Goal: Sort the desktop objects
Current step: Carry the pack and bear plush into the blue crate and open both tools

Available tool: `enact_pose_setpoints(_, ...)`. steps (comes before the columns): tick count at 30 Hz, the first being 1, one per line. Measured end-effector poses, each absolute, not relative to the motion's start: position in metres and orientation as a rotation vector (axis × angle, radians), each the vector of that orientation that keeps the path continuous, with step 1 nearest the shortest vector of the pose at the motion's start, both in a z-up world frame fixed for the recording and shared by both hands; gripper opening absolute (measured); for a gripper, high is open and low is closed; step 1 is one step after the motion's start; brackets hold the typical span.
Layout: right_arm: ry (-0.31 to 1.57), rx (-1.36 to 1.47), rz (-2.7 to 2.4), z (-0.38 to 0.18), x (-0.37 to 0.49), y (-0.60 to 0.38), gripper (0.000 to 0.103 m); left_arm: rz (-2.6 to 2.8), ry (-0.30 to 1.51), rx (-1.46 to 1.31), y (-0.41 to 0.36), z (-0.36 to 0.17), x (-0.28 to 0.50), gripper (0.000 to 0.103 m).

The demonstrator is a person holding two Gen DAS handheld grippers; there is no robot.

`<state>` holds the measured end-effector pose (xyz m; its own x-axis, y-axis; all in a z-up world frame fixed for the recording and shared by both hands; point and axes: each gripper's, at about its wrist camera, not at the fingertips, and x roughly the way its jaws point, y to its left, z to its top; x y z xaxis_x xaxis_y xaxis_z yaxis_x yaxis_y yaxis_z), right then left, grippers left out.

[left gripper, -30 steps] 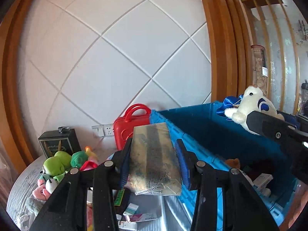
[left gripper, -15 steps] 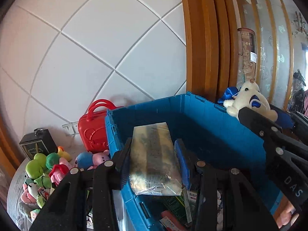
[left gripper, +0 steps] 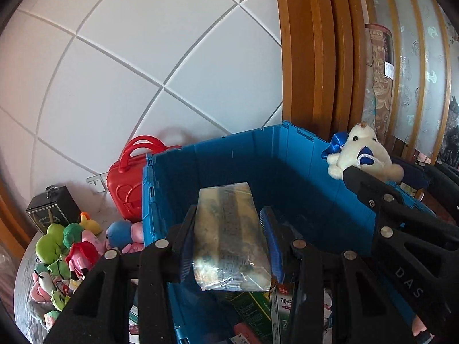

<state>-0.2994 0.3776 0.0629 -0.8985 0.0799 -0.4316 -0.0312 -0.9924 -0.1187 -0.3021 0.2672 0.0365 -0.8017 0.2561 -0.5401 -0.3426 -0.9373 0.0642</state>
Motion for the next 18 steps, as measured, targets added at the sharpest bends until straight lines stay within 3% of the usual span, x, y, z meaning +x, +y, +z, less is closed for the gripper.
enact_pose_setpoints(7,-0.146,-0.763,2.975,0.052,-0.323,0.391,0.046,2.684,0.224,-0.795,0.274,0.034,-0.310,0.045)
enact_pose_setpoints(9,-0.147,-0.767,2.952,0.050,-0.324,0.394,0.065,2.718,0.261,-0.769,0.276,0.035,-0.307,0.054)
enact_pose_setpoints(10,-0.151,-0.763,2.928,0.050,-0.324,0.396,0.070,2.724,0.270,-0.760,0.277,0.036,-0.306,0.056)
enact_pose_setpoints(12,-0.129,-0.747,2.886,0.051,-0.321,0.404,0.091,2.714,0.255,-0.764,0.273,0.039,-0.304,0.066)
enact_pose_setpoints(15,-0.085,-0.729,2.867,0.054,-0.314,0.416,0.102,2.722,0.232,-0.736,0.264,0.042,-0.298,0.080)
enact_pose_setpoints(18,-0.076,-0.708,2.880,0.059,-0.304,0.418,0.103,2.734,0.234,-0.714,0.259,0.045,-0.291,0.080)
